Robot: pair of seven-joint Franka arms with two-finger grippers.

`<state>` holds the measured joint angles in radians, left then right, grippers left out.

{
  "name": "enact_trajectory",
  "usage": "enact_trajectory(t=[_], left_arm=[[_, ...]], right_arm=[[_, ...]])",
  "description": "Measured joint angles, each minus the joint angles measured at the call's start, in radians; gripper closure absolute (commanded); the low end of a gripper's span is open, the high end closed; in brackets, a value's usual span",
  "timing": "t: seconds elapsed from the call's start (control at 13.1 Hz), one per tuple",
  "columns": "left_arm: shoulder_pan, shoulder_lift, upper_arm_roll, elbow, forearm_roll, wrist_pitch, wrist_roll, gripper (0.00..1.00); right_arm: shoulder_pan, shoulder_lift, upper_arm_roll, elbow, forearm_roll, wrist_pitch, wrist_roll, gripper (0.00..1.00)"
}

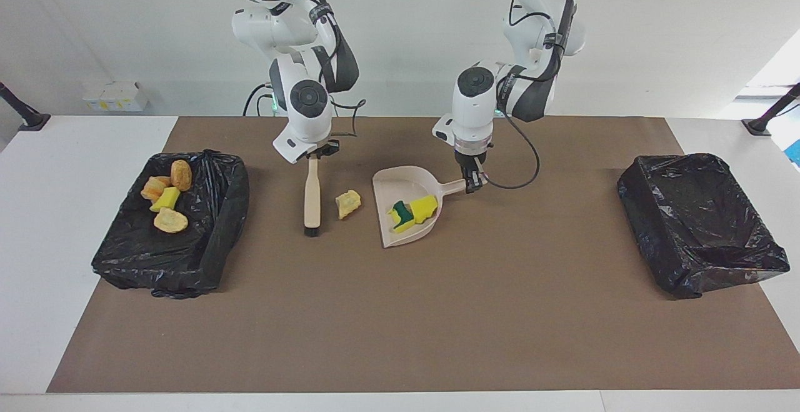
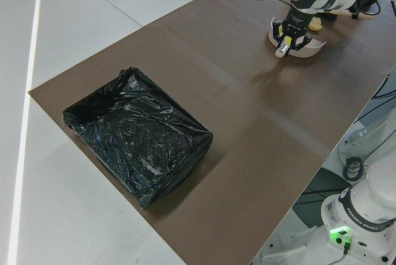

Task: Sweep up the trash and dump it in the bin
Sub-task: 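Sweep the cracker into the dustpan with the brush in the right gripper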

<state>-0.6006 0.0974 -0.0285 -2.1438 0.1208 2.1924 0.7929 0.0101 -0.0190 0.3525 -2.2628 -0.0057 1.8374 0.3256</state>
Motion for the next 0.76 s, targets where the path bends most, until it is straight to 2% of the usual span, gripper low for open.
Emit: enact_trajectory(t=[0.46, 0.61, 0.76], left_arm=[[-0.002, -0.013, 0.002, -0.027, 0.000, 0.005, -0.031, 1.00], [-0.002, -0.018, 0.005, -0.043, 0.001, 0.028, -0.032, 1.00], [0.000, -0.017, 0.007, -0.066, 0.001, 0.078, -0.032, 1.00]], right_arm=[[0.103, 0.000, 0.004, -0.004, 0.294, 0.119, -0.035, 1.00], [0.136, 0.000, 0.005, -0.001, 0.432, 0.163, -0.044, 1.00], [0.164, -0.001, 0.005, 0.030, 0.494, 0.182, -0.039, 1.00]])
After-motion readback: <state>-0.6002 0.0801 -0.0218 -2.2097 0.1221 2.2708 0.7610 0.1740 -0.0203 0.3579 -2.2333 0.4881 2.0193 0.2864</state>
